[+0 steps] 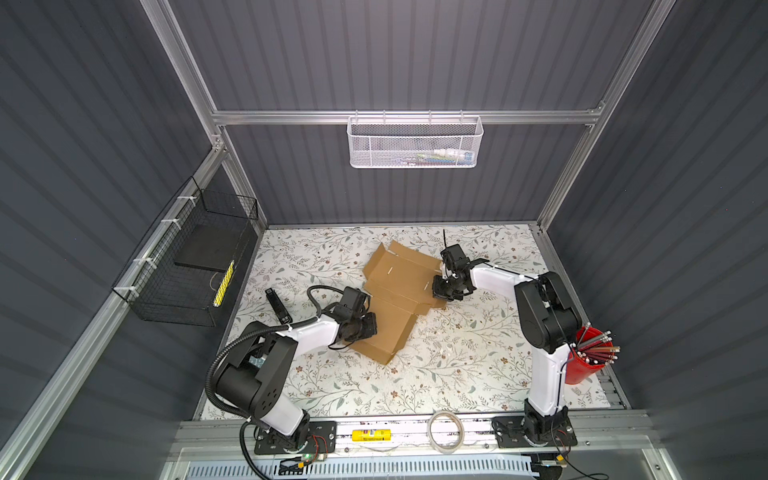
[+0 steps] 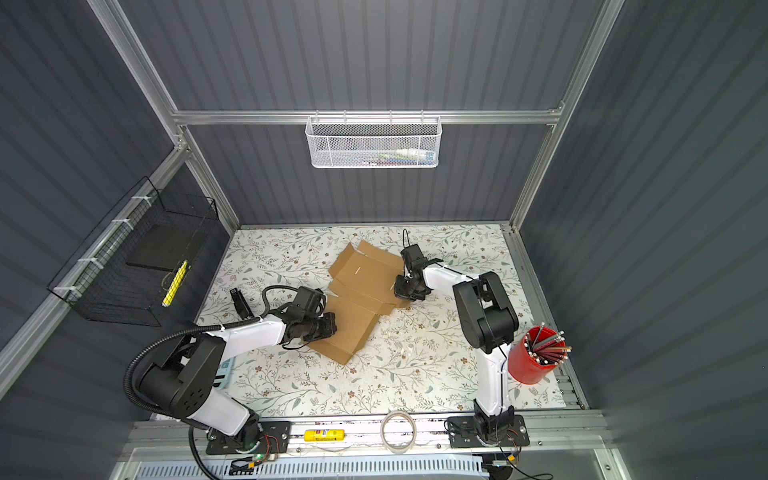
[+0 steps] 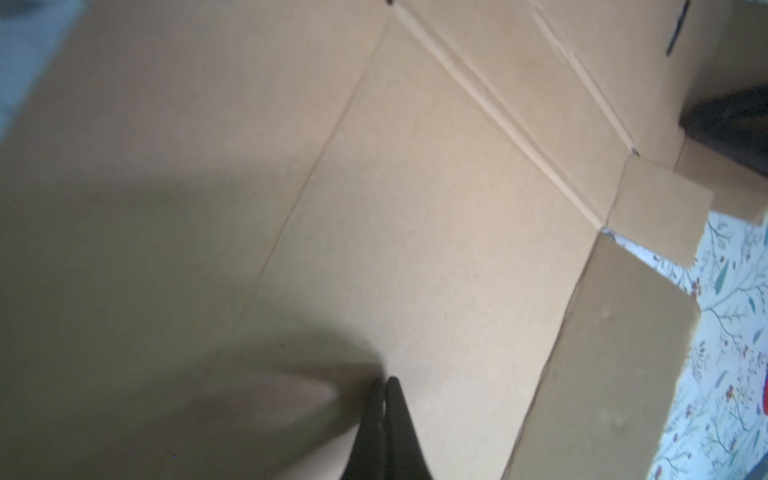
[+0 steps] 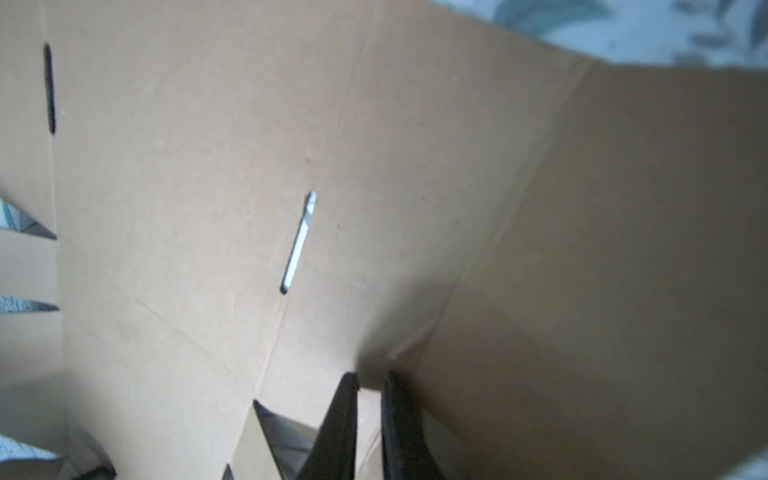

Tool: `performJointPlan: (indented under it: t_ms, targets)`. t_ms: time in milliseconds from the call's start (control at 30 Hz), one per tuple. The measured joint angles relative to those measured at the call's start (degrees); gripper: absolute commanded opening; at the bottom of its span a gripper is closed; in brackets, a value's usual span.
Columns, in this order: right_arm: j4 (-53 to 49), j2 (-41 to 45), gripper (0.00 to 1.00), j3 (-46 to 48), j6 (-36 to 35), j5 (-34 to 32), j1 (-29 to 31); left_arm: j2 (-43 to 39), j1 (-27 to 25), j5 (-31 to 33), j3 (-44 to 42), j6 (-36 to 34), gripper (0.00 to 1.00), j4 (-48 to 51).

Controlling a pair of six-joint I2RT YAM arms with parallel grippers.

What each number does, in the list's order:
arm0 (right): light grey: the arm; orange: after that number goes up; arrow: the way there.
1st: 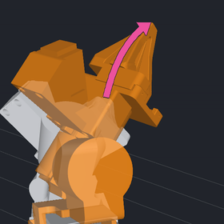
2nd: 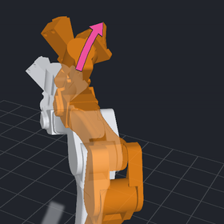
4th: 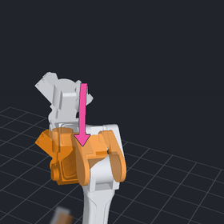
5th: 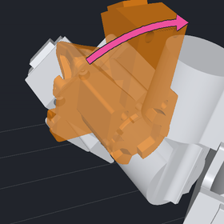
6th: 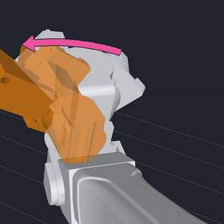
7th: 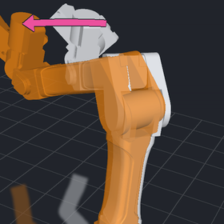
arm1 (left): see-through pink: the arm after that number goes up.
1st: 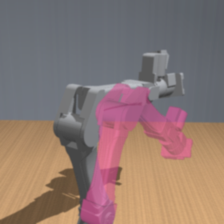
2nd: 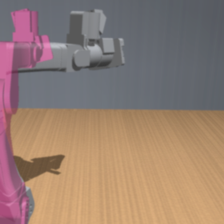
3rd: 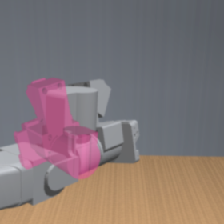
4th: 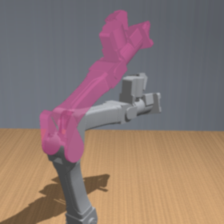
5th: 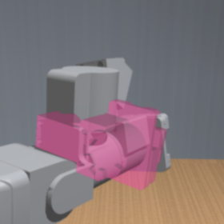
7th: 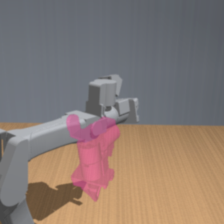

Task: Fold the paper box

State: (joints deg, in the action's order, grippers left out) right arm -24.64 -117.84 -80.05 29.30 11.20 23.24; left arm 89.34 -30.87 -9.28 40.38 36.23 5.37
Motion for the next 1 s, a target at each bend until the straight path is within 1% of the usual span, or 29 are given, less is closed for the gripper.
performJointPlan:
  t_ms: [133,233,433,567,667,767,900,1000]
  targets:
    - [-2.4,-0.5,0.18,-1.7,-2.1,-0.6,-0.1,-1.4,-0.7,-0.3,0.0,0.5,0.0,1.9]
    - [-4.4,1.2,0.2,-1.7,-2.8,-1.0,-0.1,-2.2,-0.7,1.0,2.2,0.0,0.0,5.3]
    - [-5.2,11.2,0.22,1.4,-2.3,-1.4,0.8,-2.2,0.1,3.9,12.4,-3.7,0.0,9.4]
    - [-4.7,18.2,0.22,4.2,-0.3,-2.1,3.8,-1.7,1.3,5.0,15.8,-6.4,0.0,10.1]
    - [-3.9,20.7,0.22,6.3,2.2,-2.1,6.9,-0.8,1.8,5.5,15.6,-7.7,0.0,10.9]
    - [-1.3,21.1,0.23,9.2,6.3,-1.0,10.4,-0.5,2.2,5.7,14.0,-8.2,0.0,11.2]
    - [0.6,19.3,0.23,10.7,10.5,0.5,14.8,-0.5,2.2,5.7,11.1,-8.2,0.0,11.1]
    - [1.8,17.4,0.22,10.6,12.2,1.6,17.1,-0.5,2.2,5.7,9.1,-8.2,0.0,11.0]
